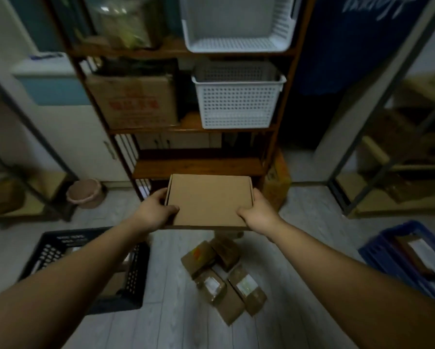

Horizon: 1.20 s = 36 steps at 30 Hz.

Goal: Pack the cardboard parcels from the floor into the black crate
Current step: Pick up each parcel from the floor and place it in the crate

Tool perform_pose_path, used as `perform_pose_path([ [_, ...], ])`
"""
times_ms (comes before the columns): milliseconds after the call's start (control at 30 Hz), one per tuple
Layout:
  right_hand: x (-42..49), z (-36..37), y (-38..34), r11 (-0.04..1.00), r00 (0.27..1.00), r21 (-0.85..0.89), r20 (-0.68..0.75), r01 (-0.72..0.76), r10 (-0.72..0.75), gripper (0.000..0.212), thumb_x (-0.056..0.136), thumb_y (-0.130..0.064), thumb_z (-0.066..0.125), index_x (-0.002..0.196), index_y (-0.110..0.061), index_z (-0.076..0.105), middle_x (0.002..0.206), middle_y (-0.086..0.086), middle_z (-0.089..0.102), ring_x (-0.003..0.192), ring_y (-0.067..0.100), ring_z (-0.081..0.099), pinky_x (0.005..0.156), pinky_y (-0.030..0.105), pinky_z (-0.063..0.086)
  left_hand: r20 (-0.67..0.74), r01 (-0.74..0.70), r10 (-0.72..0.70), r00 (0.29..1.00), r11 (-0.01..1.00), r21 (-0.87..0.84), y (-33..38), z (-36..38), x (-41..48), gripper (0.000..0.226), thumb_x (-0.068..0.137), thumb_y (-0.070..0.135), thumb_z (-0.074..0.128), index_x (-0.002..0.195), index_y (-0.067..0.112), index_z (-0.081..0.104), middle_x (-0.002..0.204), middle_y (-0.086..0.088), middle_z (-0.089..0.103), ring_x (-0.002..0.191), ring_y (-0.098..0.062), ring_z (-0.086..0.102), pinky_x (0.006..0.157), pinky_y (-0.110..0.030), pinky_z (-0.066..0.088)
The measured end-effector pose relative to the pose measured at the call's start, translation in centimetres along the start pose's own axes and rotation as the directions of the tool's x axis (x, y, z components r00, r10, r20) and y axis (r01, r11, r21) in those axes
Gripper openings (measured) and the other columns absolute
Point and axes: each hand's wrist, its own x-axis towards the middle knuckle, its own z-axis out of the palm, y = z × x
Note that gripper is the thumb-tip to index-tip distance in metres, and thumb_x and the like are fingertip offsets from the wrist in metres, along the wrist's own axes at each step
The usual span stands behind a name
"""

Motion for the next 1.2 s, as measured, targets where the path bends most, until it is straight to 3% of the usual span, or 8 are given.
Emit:
perform_pose_path([
  [100,-1.5,1.9,-3.9,0.997,0.999,-0.057,0.003,0.049,-0.049,0.062,0.087,-0.027,0.063,0.142,-0.028,0.034,0.136,0.004,0.049,0.119,0.025,0.052,0.1,0.041,0.047,-0.037,0.051,-0.052,0.998,0.998,-0.033,0.0,-4.1,-3.0,0.062,0.087,0.009,0.061,0.141,0.021,0.035,0.124,-0.013,0.059,0.101,-0.028,0.061,0.082,-0.039,0.054],
  [233,-3.7,5.0,-8.9,0.987,0.994,-0.124,0.059,0.101,-0.094,0.073,0.092,-0.03,0.058,0.152,-0.022,0.016,0.148,0.008,0.033,0.129,0.029,0.044,0.102,0.038,0.042,-0.087,0.098,-0.101,0.991,0.994,-0.042,-1.3,-9.5,-6.0,0.056,0.088,0.012,0.06,0.14,0.017,0.037,0.115,-0.008,0.058,0.099,-0.026,0.06,0.083,-0.036,0.051],
  [400,-5.6,11.6,-15.2,0.973,0.975,-0.128,0.134,0.193,-0.175,0.062,0.091,-0.03,0.059,0.145,-0.022,0.03,0.141,0.007,0.041,0.125,0.027,0.047,0.101,0.039,0.043,-0.174,0.136,-0.14,0.975,0.99,-0.033,-5.2,-17.3,-7.8,0.052,0.087,0.019,0.062,0.135,0.016,0.042,0.114,-0.007,0.061,0.098,-0.024,0.061,0.089,-0.036,0.05],
  [567,-7.3,21.3,-21.9,0.967,0.96,-0.122,0.199,0.225,-0.198,0.064,0.091,-0.028,0.06,0.146,-0.022,0.029,0.141,0.006,0.04,0.127,0.026,0.045,0.103,0.037,0.04,-0.262,0.149,-0.169,0.95,0.984,-0.096,-12.3,-27.8,-8.1,0.058,0.08,0.025,0.071,0.128,0.014,0.041,0.12,-0.01,0.059,0.1,-0.026,0.061,0.092,-0.046,0.052],
  [767,-9.1,30.4,-27.8,0.955,0.946,-0.162,0.253,0.248,-0.203,0.072,0.092,-0.03,0.059,0.151,-0.02,0.019,0.149,0.007,0.031,0.133,0.027,0.039,0.107,0.038,0.037,-0.249,0.156,-0.18,0.952,0.981,-0.115,-18.0,-36.4,-8.3,0.066,0.081,0.018,0.07,0.138,0.012,0.036,0.129,-0.011,0.054,0.11,-0.028,0.057,0.097,-0.044,0.049],
  [1000,-6.1,35.2,-32.8,0.935,0.926,-0.18,0.286,0.305,-0.247,0.075,0.091,-0.031,0.061,0.152,-0.018,0.019,0.15,0.009,0.03,0.134,0.027,0.038,0.108,0.034,0.035,-0.203,0.128,-0.151,0.968,0.984,-0.122,-20.4,-42.6,-4.4,0.08,0.078,0.01,0.072,0.145,0.013,0.028,0.134,-0.01,0.05,0.115,-0.024,0.051,0.101,-0.039,0.044],
  [1200,-0.5,39.4,-35.9,0.921,0.911,-0.197,0.317,0.336,-0.264,0.083,0.086,-0.035,0.065,0.152,-0.02,0.016,0.146,0.008,0.032,0.13,0.027,0.041,0.109,0.035,0.036,-0.21,0.087,-0.088,0.974,0.996,-0.016,-21.4,-46.2,1.2,0.079,0.074,0.009,0.074,0.141,0.018,0.033,0.116,0.003,0.051,0.103,-0.015,0.047,0.093,-0.033,0.043],
])
